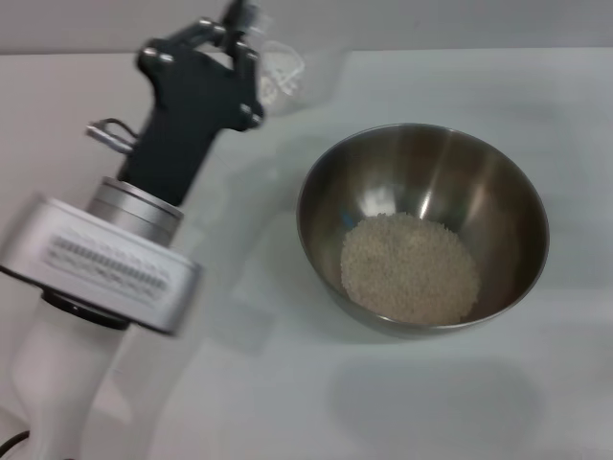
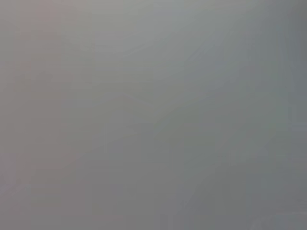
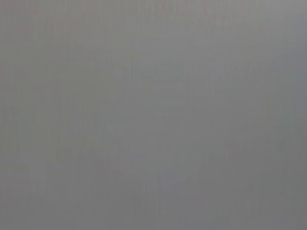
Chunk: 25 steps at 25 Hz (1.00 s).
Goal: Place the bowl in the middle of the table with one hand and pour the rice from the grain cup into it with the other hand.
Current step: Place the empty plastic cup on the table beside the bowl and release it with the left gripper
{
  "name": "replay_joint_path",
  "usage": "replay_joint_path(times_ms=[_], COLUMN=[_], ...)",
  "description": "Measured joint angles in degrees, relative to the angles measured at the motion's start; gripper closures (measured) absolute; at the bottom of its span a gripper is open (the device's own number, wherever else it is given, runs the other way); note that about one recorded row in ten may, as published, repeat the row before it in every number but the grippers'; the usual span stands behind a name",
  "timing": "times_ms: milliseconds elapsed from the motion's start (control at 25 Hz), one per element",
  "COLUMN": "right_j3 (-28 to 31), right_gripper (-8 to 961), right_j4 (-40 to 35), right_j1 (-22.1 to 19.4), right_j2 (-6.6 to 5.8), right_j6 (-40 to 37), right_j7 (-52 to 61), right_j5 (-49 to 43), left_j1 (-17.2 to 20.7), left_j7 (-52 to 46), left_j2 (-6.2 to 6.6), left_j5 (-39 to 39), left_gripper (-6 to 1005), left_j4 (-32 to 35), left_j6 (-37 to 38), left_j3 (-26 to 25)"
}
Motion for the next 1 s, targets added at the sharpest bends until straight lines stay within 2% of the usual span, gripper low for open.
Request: replay_joint_path(times_ms=[40,120,200,360,600,640,1000], right_j3=[0.0,0.0,-0.1,-0.1,-0.1,-0.1,-0.1], right_gripper=[533,533,533,533,533,533,533], right_j4=[0.0,0.0,0.0,-0.2,-0.3,-0.3,-0.3], right_j1=[0.0,0.0,-0.1,-0.5,-0.7,-0.7,-0.7], right_j2=[0.0,0.01,0.06,0.18,0.18,0.18,0.17], right_j6=[0.0,0.0,-0.1,-0.3,-0.4,-0.4,-1.0], right_j7=[0.0,0.0,0.0,0.0,0.1,0.1,0.1], right_j5=[0.0,0.0,-0.2,-0.6,-0.7,-0.7,-0.7], left_j1=[0.0,-0.3,-0.8,-1.4,-1.4,-1.4,-1.8], left_j7=[0.0,-8.2,-12.0,-21.5,-25.4,-26.9,-29.0], left_j2=[0.0,0.0,0.0,0.0,0.0,0.0,0.0], left_j5=[0.0,-5.9,-9.6,-17.6,-19.2,-20.1,-20.7], left_gripper=[967,968,968,968,968,967,967], left_j4=[0.0,0.8,1.6,4.1,6.0,7.2,10.2], left_j6=[0.0,-1.0,-2.2,-7.6,-12.0,-15.7,-20.2], left_j3=[0.0,0.0,-0.2,-1.4,-1.7,-2.1,-2.2])
